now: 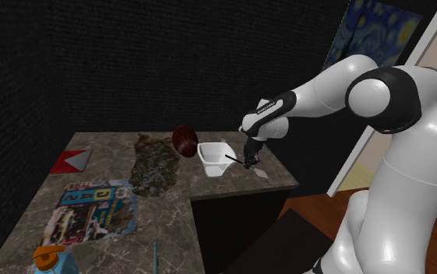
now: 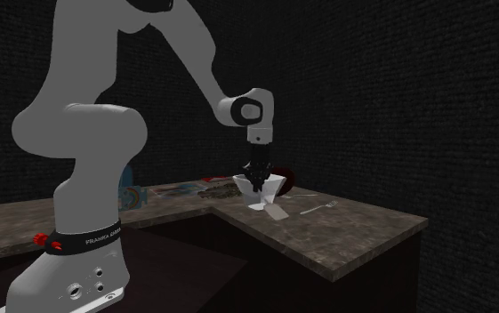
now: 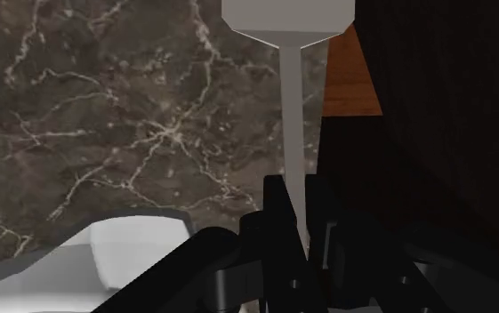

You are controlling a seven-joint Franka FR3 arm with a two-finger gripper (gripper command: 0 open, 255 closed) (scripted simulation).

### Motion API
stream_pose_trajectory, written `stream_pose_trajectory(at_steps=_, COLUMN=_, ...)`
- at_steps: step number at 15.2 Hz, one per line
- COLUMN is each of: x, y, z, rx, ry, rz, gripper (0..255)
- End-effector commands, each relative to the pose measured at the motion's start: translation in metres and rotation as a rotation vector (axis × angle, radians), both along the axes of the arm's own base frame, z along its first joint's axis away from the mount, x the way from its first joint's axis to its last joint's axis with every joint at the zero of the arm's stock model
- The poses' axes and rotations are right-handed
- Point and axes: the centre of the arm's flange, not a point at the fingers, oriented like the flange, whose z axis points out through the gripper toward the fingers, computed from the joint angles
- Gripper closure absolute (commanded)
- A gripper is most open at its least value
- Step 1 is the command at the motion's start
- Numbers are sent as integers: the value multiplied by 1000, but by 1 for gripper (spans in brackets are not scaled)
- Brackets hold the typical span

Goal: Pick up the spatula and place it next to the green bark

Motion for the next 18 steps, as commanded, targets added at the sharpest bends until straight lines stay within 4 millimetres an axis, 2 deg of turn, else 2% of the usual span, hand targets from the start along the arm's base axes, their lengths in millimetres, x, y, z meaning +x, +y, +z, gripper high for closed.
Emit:
stream_pose_trajectory(at_steps=1, x=4, y=26, z=3, rx=0, ry=0, rz=-2, gripper=255)
stream_pose_trajectory(at_steps=18, x=45, y=247, z=3, rx=0, ry=0, rz=-2, gripper=255)
